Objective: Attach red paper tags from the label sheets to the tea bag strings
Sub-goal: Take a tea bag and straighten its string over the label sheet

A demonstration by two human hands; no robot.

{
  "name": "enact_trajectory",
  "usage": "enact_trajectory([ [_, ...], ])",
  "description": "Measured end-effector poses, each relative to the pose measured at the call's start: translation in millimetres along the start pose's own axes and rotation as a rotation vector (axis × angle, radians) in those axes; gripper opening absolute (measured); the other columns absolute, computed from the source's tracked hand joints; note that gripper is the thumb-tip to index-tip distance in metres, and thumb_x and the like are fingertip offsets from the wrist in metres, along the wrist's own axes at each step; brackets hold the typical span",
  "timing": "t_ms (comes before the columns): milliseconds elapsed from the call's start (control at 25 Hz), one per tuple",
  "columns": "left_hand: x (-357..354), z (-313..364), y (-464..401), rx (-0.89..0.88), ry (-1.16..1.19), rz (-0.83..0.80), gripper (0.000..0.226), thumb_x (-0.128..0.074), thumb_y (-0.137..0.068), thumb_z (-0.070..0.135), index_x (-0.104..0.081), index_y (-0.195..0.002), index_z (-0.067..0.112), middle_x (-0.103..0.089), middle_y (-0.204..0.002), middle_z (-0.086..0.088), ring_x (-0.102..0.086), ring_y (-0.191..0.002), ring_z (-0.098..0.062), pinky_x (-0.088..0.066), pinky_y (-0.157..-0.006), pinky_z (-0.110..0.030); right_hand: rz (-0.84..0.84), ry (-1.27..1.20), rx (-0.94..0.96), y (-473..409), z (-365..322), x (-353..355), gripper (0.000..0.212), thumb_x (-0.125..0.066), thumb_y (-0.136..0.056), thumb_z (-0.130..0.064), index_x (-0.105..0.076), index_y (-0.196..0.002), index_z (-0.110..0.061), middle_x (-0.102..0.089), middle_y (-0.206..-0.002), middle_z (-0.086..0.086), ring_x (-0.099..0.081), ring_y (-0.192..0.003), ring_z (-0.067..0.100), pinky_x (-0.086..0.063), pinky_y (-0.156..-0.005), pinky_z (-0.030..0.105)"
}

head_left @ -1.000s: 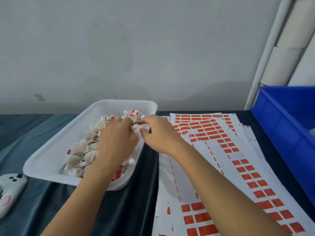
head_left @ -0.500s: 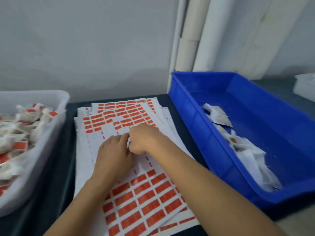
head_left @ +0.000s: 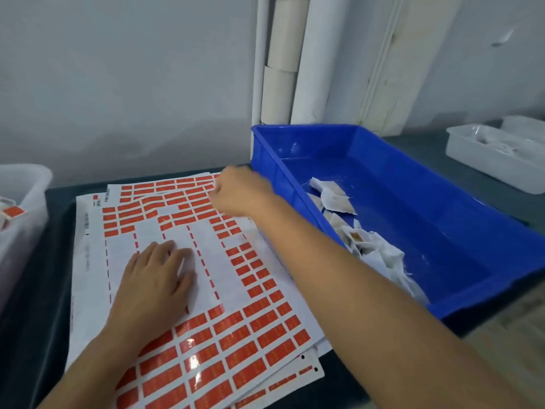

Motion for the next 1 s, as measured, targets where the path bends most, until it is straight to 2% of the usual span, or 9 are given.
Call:
enact_trajectory([
  [160,-1,1,2,-0.01,0.026,0.004,0.053,-0.04,-0.098,0.063,-0.049,-0.145,0.039,-0.042,-0.161,0.009,-0.04,-0.149,-0.023,-0.028,-0.123,-0.052,0.407,0.007,-0.322,-15,89,73,0.021,-0.059,-0.091,-0.017,-0.049,-0.073,-0.017,-0.052,-0.071,-0.003,-0.053,-0.065,0.018,-0.031,-0.048,0.027],
  [280,-2,2,1,-0.031,0.022,0.001,0.053,-0.038,-0.099,0.063,-0.048,-0.145,0.039,-0.042,-0.16,0.01,-0.04,-0.148,-0.021,-0.029,-0.125,-0.051,0.294,0.071,-0.538,-11,157,71,0.013,-0.063,-0.09,-0.021,-0.055,-0.083,-0.014,-0.063,-0.09,0.004,-0.061,-0.086,0.027,-0.04,-0.056,0.031],
  [400,-2,2,3,-0.041,0.032,0.018,0.051,-0.037,-0.099,0.062,-0.047,-0.144,0.039,-0.042,-0.16,0.01,-0.039,-0.148,-0.02,-0.028,-0.126,-0.05,0.04,0.154,-0.683,-1,199,36,0.034,-0.059,-0.097,-0.039,-0.059,-0.12,-0.013,-0.059,-0.12,0.011,-0.058,-0.112,0.034,-0.045,-0.075,0.038],
  [480,-3,1,1,-0.046,0.034,0.029,0.05,-0.039,-0.1,0.061,-0.048,-0.143,0.039,-0.043,-0.16,0.009,-0.039,-0.148,-0.021,-0.027,-0.126,-0.05,0.017,0.136,-0.657,-3,207,25,0.028,-0.054,-0.101,-0.036,-0.056,-0.121,-0.016,-0.054,-0.118,0.009,-0.055,-0.108,0.033,-0.041,-0.077,0.039],
  [560,-4,0,-1,-0.047,0.036,0.032,0.049,-0.041,-0.1,0.059,-0.049,-0.143,0.038,-0.044,-0.159,0.009,-0.04,-0.147,-0.021,-0.028,-0.125,-0.051,0.104,0.174,-0.663,-5,207,32,0.02,-0.064,-0.097,-0.028,-0.052,-0.106,-0.016,-0.059,-0.116,0.008,-0.059,-0.104,0.033,-0.043,-0.073,0.039],
  [680,-3,0,-1,-0.049,0.043,0.045,0.048,-0.043,-0.1,0.059,-0.05,-0.142,0.038,-0.045,-0.158,0.008,-0.042,-0.146,-0.022,-0.03,-0.124,-0.051,0.188,0.244,-0.703,-3,208,38,0.023,-0.072,-0.092,-0.013,-0.057,-0.108,-0.01,-0.063,-0.112,0.011,-0.061,-0.1,0.03,-0.046,-0.071,0.038],
  [800,-1,1,-1,-0.051,0.057,0.048,0.047,-0.045,-0.1,0.058,-0.05,-0.142,0.039,-0.044,-0.159,0.009,-0.04,-0.147,-0.02,-0.029,-0.125,-0.05,0.313,0.263,-0.671,-1,200,46,0.025,-0.075,-0.094,-0.027,-0.058,-0.103,-0.011,-0.057,-0.089,0.006,-0.059,-0.088,0.028,-0.04,-0.059,0.034],
  [880,2,3,0,-0.046,0.086,0.063,0.045,-0.05,-0.1,0.055,-0.051,-0.142,0.039,-0.046,-0.158,0.012,-0.042,-0.147,-0.019,-0.03,-0.125,-0.05,0.496,0.259,-0.606,0,185,60,0.034,-0.077,-0.093,-0.025,-0.057,-0.117,-0.011,-0.064,-0.098,0.009,-0.063,-0.09,0.029,-0.039,-0.061,0.034],
  [1000,11,2,7,-0.006,0.286,0.147,0.042,-0.061,-0.097,0.047,-0.054,-0.138,0.042,-0.052,-0.152,0.016,-0.051,-0.138,-0.015,-0.043,-0.116,-0.049,0.721,0.177,-0.444,-1,152,81,0.056,-0.069,-0.093,-0.004,-0.047,-0.143,-0.013,-0.066,-0.117,0.01,-0.065,-0.099,0.034,-0.039,-0.068,0.039],
])
Point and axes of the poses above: each hand's wrist, its own y-axis away from the middle knuckle, its own x-axis out of the back of the hand, z = x × y, the point moved 5 cm from there along -y, towards the middle knuckle
